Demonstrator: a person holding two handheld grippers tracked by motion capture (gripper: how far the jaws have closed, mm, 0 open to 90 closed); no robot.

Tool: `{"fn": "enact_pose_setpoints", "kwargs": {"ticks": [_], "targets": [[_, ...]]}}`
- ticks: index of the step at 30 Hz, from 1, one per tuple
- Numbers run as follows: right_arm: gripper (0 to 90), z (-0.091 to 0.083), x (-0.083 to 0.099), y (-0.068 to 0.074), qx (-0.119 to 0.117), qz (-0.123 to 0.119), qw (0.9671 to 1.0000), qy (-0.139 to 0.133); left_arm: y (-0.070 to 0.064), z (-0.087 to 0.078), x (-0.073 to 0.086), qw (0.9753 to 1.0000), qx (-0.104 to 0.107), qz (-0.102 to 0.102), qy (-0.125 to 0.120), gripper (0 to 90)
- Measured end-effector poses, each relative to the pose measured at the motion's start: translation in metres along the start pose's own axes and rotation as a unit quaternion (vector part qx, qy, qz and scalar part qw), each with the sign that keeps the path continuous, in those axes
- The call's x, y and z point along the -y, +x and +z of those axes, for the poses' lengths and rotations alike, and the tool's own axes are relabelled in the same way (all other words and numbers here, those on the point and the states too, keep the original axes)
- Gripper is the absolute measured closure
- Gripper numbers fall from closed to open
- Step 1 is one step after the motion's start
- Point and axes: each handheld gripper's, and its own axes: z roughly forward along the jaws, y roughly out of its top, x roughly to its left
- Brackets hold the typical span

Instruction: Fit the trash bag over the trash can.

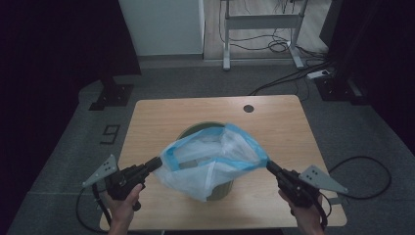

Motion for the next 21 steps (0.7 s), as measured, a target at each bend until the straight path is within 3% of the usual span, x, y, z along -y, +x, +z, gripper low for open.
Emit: {"fn": "enact_pose_setpoints", "kwargs": {"ticks": [7,16,21], "targets": [[89.4,0.000,0.042,-0.002,-0.011,0.025,0.9988,0.040,0.009,-0.007,0.030,0.9996,0.005,-0.018,0.022,89.5],[89.4,0.019,0.062,-0.010,-0.008,0.034,0.9956,0.087,0.027,0.001,0.052,0.9972,-0.009,-0.041,0.063,89.5],[89.4,0.024,0.073,-0.011,-0.011,0.034,0.9933,0.110,0.030,0.000,0.062,0.9958,-0.004,-0.050,0.077,89.5]]}}
